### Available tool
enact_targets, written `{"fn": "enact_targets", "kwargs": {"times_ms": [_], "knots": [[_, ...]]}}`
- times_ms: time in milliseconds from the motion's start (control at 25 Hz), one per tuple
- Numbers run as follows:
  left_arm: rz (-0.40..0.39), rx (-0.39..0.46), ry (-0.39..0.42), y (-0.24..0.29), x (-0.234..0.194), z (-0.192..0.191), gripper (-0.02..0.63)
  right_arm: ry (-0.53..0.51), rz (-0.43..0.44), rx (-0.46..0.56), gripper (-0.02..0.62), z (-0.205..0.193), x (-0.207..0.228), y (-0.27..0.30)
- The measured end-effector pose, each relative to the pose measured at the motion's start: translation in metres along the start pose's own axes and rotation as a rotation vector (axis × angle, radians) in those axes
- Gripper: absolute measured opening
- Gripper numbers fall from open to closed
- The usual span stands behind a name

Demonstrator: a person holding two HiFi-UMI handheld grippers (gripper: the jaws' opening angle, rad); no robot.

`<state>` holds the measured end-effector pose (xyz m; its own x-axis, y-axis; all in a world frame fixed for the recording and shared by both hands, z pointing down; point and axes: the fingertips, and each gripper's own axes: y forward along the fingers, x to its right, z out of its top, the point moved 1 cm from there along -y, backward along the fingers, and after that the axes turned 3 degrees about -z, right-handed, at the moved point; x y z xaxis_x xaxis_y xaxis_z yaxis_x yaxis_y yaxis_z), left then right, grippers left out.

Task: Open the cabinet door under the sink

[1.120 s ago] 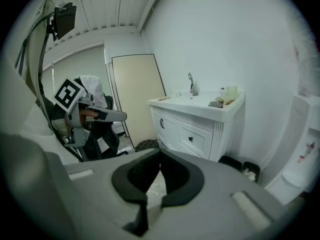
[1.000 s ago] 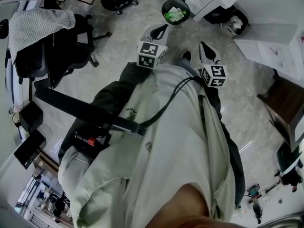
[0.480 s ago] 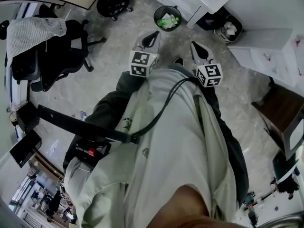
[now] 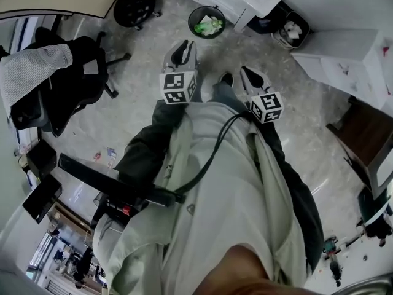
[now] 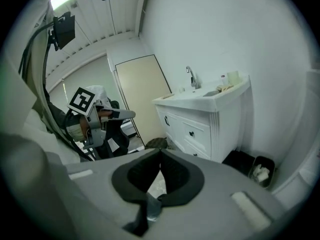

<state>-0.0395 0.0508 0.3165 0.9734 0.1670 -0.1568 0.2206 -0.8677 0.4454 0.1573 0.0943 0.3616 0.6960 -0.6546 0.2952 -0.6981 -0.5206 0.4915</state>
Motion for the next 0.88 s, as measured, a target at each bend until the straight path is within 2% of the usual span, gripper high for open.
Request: {"fn": "enact_targets", "kwargs": {"times_ms": [120, 320, 480, 640, 720, 800, 880], "knots": [[-0.035, -0.017, 0.003, 0.026, -0.007, -0.006, 0.176, 0.05, -0.031, -0.048, 0.003, -0.016, 0.004, 0.004], [-0.1, -0.043, 0.008, 0.086, -0.028, -0.026, 0.305, 0.143, -0.098, -0.157, 0.003, -0.053, 0.002, 0.012], [-0.153, -0.031, 0.022, 0.142, -0.044, -0.052, 0.407, 0.228, -0.14, -0.234, 0.003, -0.096, -0.001, 0.032], [-0.2, -0.022, 0.102, 0.187, -0.051, -0.074, 0.418, 0.277, -0.163, -0.267, 0.003, -0.131, -0.011, 0.057], [-0.197, -0.003, 0.114, 0.2, -0.056, -0.081, 0.417, 0.254, -0.2, -0.251, 0.003, -0.132, -0.013, 0.065], [-0.178, 0.031, 0.127, 0.209, -0.062, -0.083, 0.394, 0.156, -0.268, -0.208, 0.003, -0.123, -0.008, 0.076], [-0.156, 0.065, 0.163, 0.218, -0.069, -0.086, 0.329, -0.003, -0.363, -0.134, 0.003, -0.105, 0.006, 0.088]]}}
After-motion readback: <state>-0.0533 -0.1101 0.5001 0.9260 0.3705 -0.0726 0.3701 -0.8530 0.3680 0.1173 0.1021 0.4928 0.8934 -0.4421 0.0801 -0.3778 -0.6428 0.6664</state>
